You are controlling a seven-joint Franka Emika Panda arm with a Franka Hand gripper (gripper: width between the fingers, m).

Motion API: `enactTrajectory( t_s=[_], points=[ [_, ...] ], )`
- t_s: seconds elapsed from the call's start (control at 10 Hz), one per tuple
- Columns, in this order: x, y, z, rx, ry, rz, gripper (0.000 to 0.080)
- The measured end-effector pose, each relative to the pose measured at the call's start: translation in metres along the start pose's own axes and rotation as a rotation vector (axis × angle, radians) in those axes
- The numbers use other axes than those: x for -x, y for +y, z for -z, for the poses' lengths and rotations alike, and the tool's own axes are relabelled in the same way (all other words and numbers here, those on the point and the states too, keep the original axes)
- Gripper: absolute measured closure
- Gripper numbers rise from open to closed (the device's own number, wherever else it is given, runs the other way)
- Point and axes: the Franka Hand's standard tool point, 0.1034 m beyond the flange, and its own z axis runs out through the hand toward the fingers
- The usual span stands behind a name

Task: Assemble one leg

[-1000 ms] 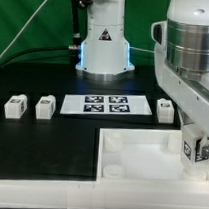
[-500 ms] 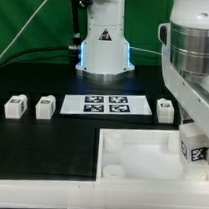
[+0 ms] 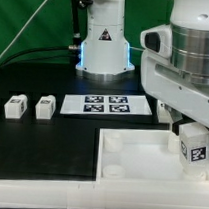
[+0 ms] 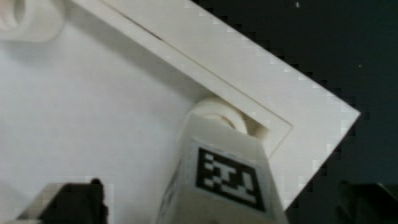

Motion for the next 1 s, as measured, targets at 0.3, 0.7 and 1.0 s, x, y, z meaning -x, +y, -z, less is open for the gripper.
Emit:
enactTrajectory(
  t_s=[0.3,0.7,1.0],
  points=[
    [-0.0011,0.0006,0.0003,0.002,0.002,0.325,0.015],
    [-0.0018,0.0004,0.0009,0.004,0.004,0.703,0.015],
    [-0.0018,0.0008,0.0006,0.003,0.003,0.827,0.015]
  ],
)
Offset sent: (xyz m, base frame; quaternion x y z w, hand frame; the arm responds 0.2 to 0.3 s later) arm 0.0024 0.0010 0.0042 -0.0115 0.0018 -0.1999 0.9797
